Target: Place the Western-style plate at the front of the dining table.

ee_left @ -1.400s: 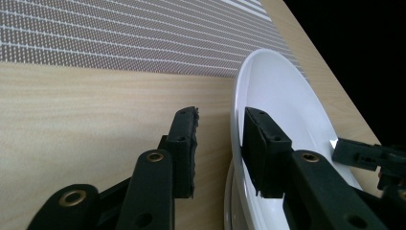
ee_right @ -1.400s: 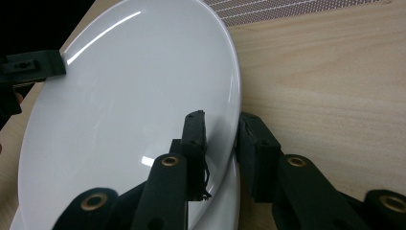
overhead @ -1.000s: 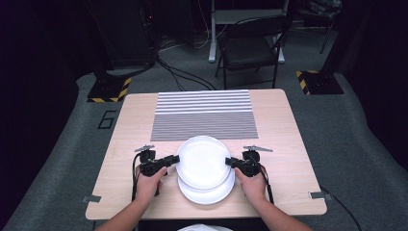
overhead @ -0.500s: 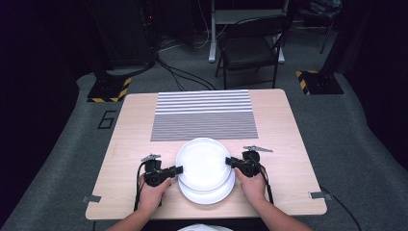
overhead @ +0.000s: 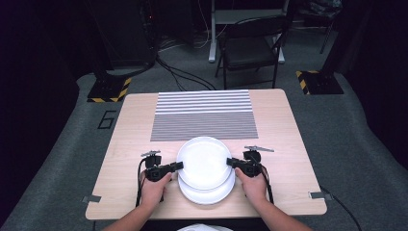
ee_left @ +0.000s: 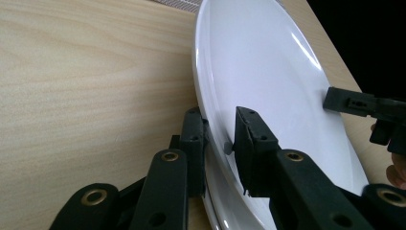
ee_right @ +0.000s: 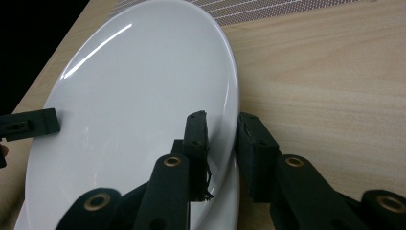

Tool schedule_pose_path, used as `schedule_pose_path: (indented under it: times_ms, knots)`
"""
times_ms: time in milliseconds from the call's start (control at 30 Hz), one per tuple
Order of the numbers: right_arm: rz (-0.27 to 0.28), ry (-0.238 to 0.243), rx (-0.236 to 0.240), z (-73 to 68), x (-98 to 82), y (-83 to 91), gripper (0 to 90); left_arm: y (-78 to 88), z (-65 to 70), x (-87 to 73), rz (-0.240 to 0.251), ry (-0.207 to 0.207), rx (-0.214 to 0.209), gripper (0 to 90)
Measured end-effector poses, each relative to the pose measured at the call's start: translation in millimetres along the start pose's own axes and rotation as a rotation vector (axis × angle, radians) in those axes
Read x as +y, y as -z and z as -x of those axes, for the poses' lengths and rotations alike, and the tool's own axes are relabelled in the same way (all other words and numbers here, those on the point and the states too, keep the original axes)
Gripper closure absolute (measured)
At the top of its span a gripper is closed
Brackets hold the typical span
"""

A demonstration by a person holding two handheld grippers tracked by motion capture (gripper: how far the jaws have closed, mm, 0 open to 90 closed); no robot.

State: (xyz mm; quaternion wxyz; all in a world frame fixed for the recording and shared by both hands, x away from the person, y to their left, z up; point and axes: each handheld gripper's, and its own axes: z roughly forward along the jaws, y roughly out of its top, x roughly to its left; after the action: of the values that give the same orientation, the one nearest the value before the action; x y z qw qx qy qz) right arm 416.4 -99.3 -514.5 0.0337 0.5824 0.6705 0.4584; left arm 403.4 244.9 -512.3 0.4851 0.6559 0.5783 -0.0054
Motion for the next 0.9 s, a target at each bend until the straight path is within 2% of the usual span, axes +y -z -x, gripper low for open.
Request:
schedule_pose_path:
  times_ms: [100, 333, 367, 633, 833, 867, 900]
  knots:
    - [-0.005, -0.01, 0.0, -0.1, 1.0, 1.6, 75.5, -0.6, 3.4, 3.5, 0.008, -0.021, 0.011, 75.0]
    - [0.018, -0.04, 0.007, 1.5, 6.3, 6.9, 76.3, -5.6, 6.8, 11.4, 0.016, -0.005, 0.008, 75.2]
    - [0.022, -0.039, 0.009, 1.3, 7.3, 7.8, 76.3, -5.7, 6.2, 12.7, 0.018, -0.015, 0.006, 75.2]
    - [0.024, -0.057, 0.011, 1.0, 12.5, 6.4, 74.3, -9.0, 9.2, 23.1, 0.054, -0.011, 0.012, 72.3]
    - [0.031, -0.075, 0.01, 0.8, 16.2, 3.2, 72.7, -11.8, 10.7, 31.0, 0.067, -0.035, 0.035, 72.0]
    - [0.032, -0.076, 0.013, 1.1, 16.7, 2.8, 72.7, -12.7, 11.6, 32.2, 0.074, -0.021, 0.036, 72.1]
    - [0.036, -0.083, 0.014, 1.2, 17.4, 2.1, 72.7, -13.3, 11.4, 33.8, 0.078, -0.027, 0.036, 72.0]
